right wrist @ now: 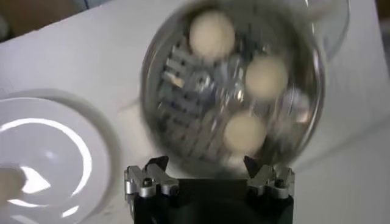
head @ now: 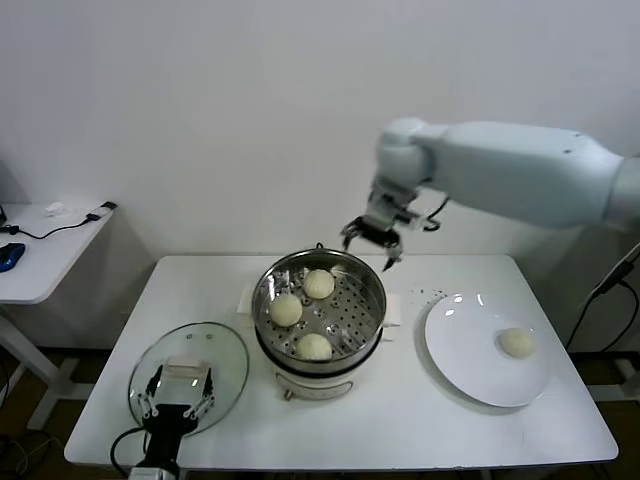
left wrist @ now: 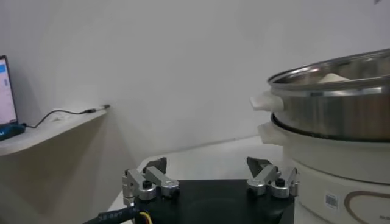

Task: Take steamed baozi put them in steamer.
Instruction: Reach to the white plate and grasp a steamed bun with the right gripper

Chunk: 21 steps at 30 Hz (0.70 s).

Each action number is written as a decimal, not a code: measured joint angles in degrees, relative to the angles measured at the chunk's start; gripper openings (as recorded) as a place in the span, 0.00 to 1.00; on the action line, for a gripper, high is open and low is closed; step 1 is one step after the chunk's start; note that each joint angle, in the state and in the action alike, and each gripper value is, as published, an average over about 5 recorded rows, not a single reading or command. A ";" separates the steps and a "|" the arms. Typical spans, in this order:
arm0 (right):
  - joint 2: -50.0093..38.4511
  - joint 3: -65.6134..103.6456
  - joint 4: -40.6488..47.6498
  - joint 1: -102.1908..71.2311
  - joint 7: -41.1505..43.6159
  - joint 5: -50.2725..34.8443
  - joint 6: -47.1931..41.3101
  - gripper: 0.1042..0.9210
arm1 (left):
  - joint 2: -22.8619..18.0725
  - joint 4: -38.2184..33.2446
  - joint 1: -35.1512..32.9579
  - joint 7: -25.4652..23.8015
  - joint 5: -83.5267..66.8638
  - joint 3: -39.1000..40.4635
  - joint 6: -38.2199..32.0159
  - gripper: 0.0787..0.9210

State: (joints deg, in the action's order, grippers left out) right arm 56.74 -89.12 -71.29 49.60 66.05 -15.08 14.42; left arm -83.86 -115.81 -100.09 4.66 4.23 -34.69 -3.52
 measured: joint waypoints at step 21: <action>-18.74 8.10 14.62 -22.05 -1.32 3.87 -12.02 0.88 | -0.51 0.92 -0.65 -0.11 0.36 -0.80 0.14 0.88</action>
State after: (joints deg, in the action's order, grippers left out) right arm 38.01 -81.02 -56.66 27.55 64.73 -11.21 2.40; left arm -84.37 -114.89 -100.75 4.55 4.59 -35.49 -3.38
